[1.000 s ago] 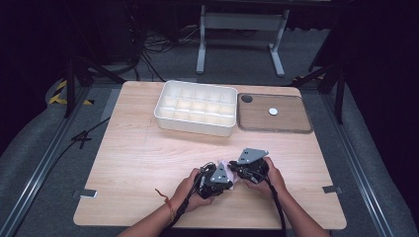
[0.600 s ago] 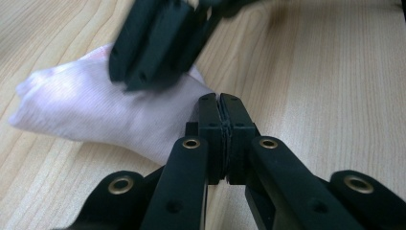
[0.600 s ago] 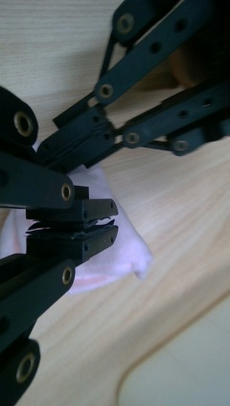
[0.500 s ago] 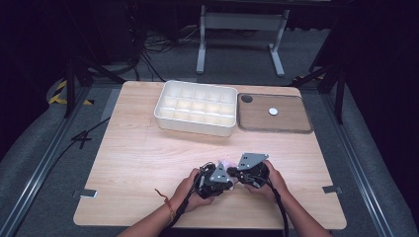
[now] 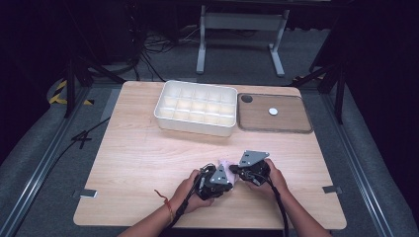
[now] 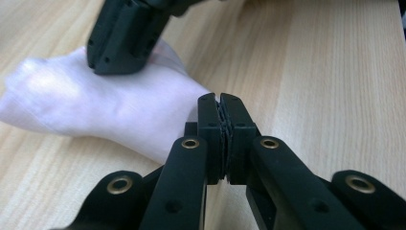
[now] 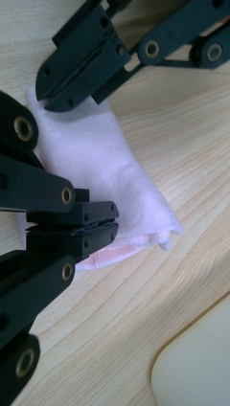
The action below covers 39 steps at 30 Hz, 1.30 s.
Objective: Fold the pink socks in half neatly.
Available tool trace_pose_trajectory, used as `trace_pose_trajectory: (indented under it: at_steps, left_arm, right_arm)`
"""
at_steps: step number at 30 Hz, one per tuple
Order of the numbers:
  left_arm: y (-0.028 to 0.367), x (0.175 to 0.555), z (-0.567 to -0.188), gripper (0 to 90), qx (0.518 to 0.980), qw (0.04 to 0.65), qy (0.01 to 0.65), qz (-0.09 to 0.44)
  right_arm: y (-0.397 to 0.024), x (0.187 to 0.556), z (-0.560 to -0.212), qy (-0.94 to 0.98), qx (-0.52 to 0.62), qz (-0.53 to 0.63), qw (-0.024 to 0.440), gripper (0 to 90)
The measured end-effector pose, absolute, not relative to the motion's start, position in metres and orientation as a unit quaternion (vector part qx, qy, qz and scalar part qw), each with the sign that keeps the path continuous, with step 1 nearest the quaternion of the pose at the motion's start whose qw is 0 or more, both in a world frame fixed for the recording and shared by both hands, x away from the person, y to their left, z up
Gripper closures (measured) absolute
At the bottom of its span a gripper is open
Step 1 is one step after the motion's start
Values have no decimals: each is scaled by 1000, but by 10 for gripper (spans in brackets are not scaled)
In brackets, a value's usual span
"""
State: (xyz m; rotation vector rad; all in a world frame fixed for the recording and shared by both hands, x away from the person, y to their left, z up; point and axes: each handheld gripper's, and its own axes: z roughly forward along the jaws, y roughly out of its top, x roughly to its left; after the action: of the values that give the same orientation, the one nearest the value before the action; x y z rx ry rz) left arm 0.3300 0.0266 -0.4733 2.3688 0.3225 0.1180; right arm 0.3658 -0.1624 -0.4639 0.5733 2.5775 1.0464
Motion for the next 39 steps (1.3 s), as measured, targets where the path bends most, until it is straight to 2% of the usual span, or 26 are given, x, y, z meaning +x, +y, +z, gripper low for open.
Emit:
trace_pose_trajectory:
  at_steps: [2, 5, 9, 17, 26, 35, 39]
  left_arm:
    - [27, 327, -476, 866, 923, 361, 126, 53]
    - [32, 331, -475, 873, 918, 368, 139, 47]
    - [41, 334, -470, 852, 908, 390, 147, 32]
    - [57, 343, -456, 836, 891, 419, 167, 50]
    - [80, 345, -443, 775, 899, 398, 163, 85]
    - [121, 341, -442, 676, 912, 357, 168, 111]
    - [147, 340, -447, 636, 909, 352, 194, 111]
  right_arm:
    - [-163, 367, -465, 897, 203, 357, 163, 893]
    - [-166, 369, -467, 892, 217, 372, 140, 895]
    - [-163, 367, -466, 897, 211, 361, 146, 895]
    - [-163, 368, -466, 896, 212, 366, 138, 895]
    - [-166, 368, -461, 892, 214, 373, 139, 863]
    - [-173, 369, -453, 882, 225, 387, 147, 816]
    - [-174, 367, -448, 879, 226, 393, 149, 797]
